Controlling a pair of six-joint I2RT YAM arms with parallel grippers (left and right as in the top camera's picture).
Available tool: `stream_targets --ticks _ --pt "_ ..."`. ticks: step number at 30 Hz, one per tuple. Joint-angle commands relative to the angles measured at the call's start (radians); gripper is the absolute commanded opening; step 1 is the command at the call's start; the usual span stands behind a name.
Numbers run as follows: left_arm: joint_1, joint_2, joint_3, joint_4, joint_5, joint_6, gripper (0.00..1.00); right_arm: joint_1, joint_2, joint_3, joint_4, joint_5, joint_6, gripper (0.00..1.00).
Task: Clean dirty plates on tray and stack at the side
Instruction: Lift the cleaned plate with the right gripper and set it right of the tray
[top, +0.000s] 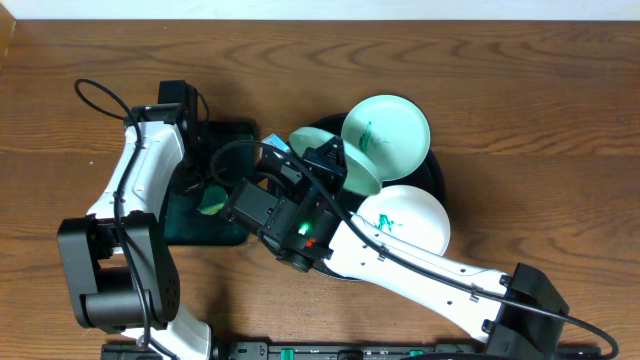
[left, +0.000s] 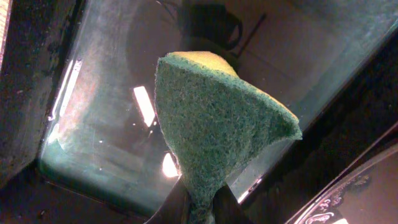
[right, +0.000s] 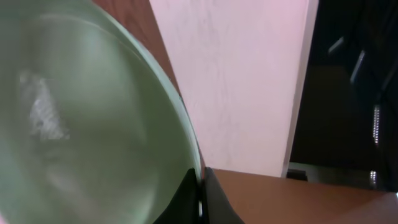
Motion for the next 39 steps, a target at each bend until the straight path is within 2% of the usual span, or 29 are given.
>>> stream_targets --ticks 1,10,14,19,23,33,39 --pt "0.0 0.007 -0.002 -0.003 -0.001 0.018 0.07 0.016 -0.027 0.024 -0.007 0.0 0.054 0.01" --pt "0.0 0.007 -0.002 -0.004 -0.001 0.018 0.07 -0.015 -0.027 0.024 -0.024 -0.006 0.076 0.01" --pt "0.0 0.007 -0.002 -0.005 -0.001 0.018 0.07 -0.107 -0.027 0.024 -0.047 0.062 0.076 0.01" --pt "0.0 0.007 -0.002 -0.003 -0.001 0.018 0.07 -0.273 -0.029 0.024 -0.051 0.049 0.09 0.01" --pt "0.0 0.007 -0.002 -0.002 -0.001 0.018 0.07 -0.433 -0.032 0.024 -0.048 -0.06 0.129 0.01" --pt "0.0 0.007 -0.002 0.0 -0.001 0.018 0.07 -0.857 -0.033 0.024 -0.07 -0.476 0.286 0.01" --pt "0.0 0.007 -0.002 0.0 -0.001 0.018 0.08 -1.014 -0.033 0.024 -0.06 -0.651 0.311 0.01"
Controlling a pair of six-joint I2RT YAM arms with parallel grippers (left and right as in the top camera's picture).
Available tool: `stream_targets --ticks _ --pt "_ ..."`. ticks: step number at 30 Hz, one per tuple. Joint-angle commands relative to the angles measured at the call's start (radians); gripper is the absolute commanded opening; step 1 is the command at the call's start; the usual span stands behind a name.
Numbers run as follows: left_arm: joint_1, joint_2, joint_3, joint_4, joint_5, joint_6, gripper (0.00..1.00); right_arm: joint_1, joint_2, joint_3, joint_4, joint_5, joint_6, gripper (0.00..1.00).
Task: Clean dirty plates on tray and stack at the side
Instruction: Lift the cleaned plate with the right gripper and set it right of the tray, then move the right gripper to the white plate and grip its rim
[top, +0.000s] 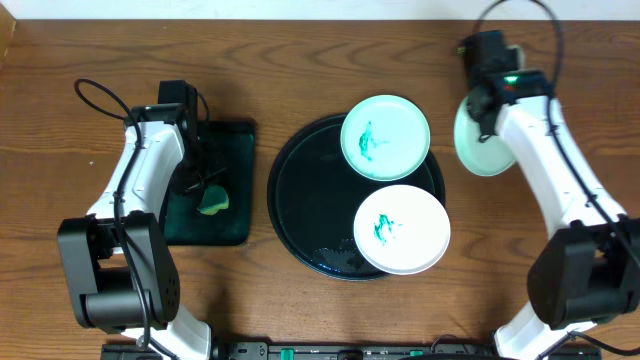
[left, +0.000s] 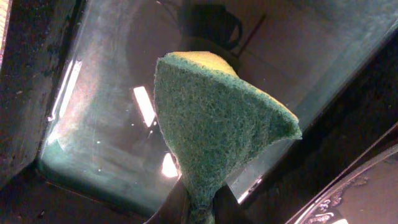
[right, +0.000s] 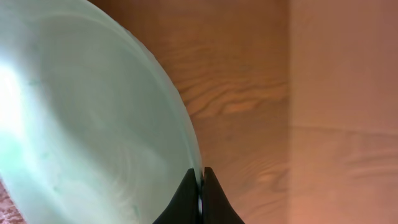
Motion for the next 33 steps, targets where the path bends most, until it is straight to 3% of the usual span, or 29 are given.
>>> stream_targets --ticks 1,10,19,21,22,24,29,33 --pt "0.0 0.007 -0.002 -0.001 -0.001 0.017 0.07 -0.059 -0.032 0.024 0.009 -0.152 0.058 0.01" --pt "0.0 0.007 -0.002 -0.005 -0.001 0.017 0.07 -0.245 0.031 0.004 0.015 -0.267 0.23 0.01" --pt "0.0 0.007 -0.002 -0.005 -0.001 0.017 0.07 -0.363 0.075 0.004 -0.04 -0.405 0.252 0.01" --pt "0.0 0.007 -0.002 -0.005 -0.001 0.017 0.07 -0.369 0.074 0.004 -0.055 -0.427 0.251 0.09" --pt "0.0 0.007 -0.002 -0.005 -0.001 0.017 0.07 -0.369 0.074 0.004 -0.064 -0.43 0.251 0.22" --pt "0.0 0.007 -0.002 -0.005 -0.001 0.018 0.07 -0.369 0.074 0.004 -0.084 -0.429 0.251 0.36" --pt "0.0 0.007 -0.002 -0.004 -0.001 0.018 0.08 -0.364 0.065 0.008 -0.114 -0.449 0.247 0.38" --pt "0.0 0.007 -0.002 -0.004 -0.001 0.018 0.08 -0.331 0.016 0.014 -0.111 -0.594 0.151 0.4"
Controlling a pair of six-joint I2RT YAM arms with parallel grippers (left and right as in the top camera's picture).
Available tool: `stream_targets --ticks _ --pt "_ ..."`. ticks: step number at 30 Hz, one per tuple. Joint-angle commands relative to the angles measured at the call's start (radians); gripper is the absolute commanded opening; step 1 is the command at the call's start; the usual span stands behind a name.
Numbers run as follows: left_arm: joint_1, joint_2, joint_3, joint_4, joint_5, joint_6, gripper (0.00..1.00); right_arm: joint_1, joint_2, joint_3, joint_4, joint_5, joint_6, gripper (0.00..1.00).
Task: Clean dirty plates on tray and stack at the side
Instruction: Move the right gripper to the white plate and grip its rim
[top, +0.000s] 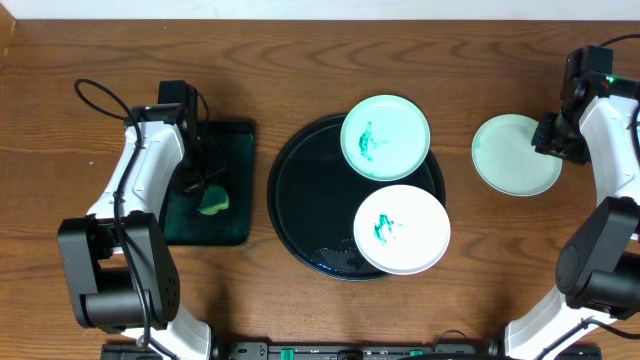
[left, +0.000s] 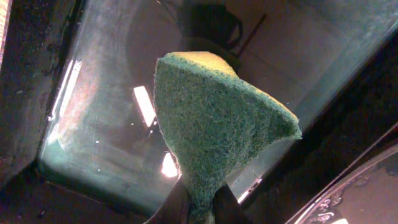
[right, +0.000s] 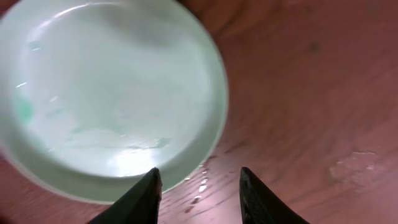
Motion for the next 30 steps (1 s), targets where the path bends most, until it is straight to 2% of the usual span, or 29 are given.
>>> stream_targets --ticks 1,3,5,9,16,21,24,27,30 --pt "0.0 0.007 -0.002 -0.003 -0.001 0.018 0.07 0.047 -0.068 0.018 0.01 -0.163 -0.094 0.42" --pt "0.0 0.007 -0.002 -0.003 -0.001 0.018 0.08 0.086 -0.097 0.024 0.029 -0.26 -0.167 0.48" --pt "0.0 0.007 -0.002 -0.002 -0.001 0.017 0.07 0.126 -0.117 0.024 0.045 -0.326 -0.202 0.58" --pt "0.0 0.007 -0.002 -0.003 -0.001 0.018 0.07 0.222 -0.113 0.023 0.068 -0.378 -0.233 0.61" --pt "0.0 0.007 -0.002 -0.003 -0.001 0.018 0.08 0.344 -0.005 0.023 0.125 -0.469 -0.275 0.54" --pt "0.0 0.007 -0.002 -0.003 -0.001 0.018 0.07 0.375 0.076 0.023 0.208 -0.529 -0.293 0.55" --pt "0.0 0.007 -0.002 -0.003 -0.001 0.018 0.08 0.386 0.097 0.023 0.227 -0.571 -0.293 0.51" --pt "0.0 0.007 -0.002 -0.003 -0.001 0.018 0.07 0.406 0.089 0.024 0.185 -0.553 -0.285 0.43" --pt "0.0 0.007 -0.002 -0.004 -0.001 0.018 0.07 0.423 0.055 0.024 0.062 -0.436 -0.179 0.37"
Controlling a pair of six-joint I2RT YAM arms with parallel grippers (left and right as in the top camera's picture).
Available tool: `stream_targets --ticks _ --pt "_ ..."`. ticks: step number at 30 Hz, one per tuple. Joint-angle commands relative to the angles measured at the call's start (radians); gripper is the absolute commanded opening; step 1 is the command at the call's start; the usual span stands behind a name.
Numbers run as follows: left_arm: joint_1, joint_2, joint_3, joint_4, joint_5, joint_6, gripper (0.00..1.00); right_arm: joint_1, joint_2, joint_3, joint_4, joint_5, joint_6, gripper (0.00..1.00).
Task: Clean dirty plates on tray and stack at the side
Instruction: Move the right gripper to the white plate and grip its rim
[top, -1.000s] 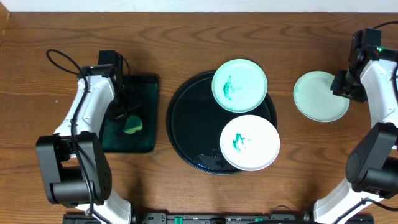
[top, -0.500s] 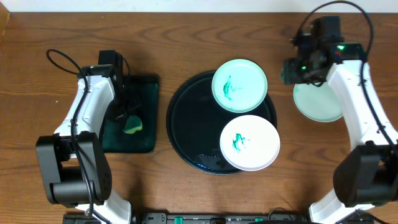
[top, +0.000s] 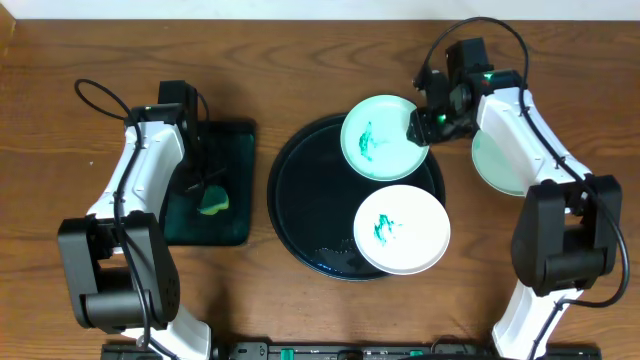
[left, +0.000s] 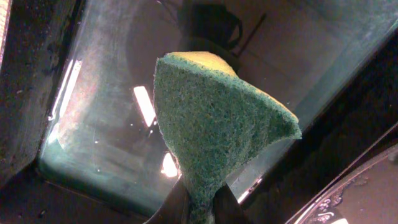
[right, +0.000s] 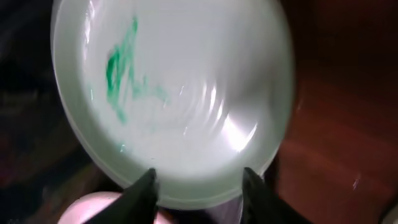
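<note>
A mint plate (top: 378, 125) smeared with green sits at the back of the round black tray (top: 310, 200), and a white plate (top: 402, 228) with a green smear lies at its front right. My right gripper (top: 424, 126) is open at the mint plate's right edge; in the right wrist view the plate (right: 174, 93) fills the frame, its near rim between the spread fingers (right: 147, 186). My left gripper (left: 199, 208) is shut on a green and yellow sponge (left: 217, 124), held over the dark basin (top: 235, 150). A clean mint plate (top: 492, 165) lies on the table to the right, partly under my right arm.
The wooden table (top: 300, 60) carries the basin at the left, the tray in the middle and the lone plate at the right. In the right wrist view the white plate (right: 93, 208) shows at the bottom left, beside the dark tray (right: 25, 124).
My right gripper, still open, has moved left from the clean plate on the table to the right edge of the smeared mint plate on the tray. The left gripper and sponge have not moved.
My right gripper first held a mint plate tilted over the tray beside the sponge. It then held that plate over the table at the right. Then the plate lay flat there with the gripper open beside it. Now the gripper is at the smeared mint plate.
</note>
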Motion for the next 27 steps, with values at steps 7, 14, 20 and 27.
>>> stream_targets --ticks 7,14,20,27 --pt "0.0 0.007 -0.002 -0.003 -0.001 0.018 0.07 0.062 -0.134 -0.014 -0.426 0.192 0.273 0.33" --pt "0.0 0.007 -0.002 -0.006 -0.001 0.029 0.07 0.095 -0.208 -0.14 -0.46 0.198 0.383 0.37" --pt "0.0 0.007 -0.002 -0.006 -0.001 0.029 0.07 0.096 -0.209 -0.316 -0.385 0.19 0.446 0.39" --pt "0.0 0.007 -0.002 -0.006 -0.001 0.029 0.08 0.096 -0.209 -0.429 -0.271 0.19 0.499 0.39"
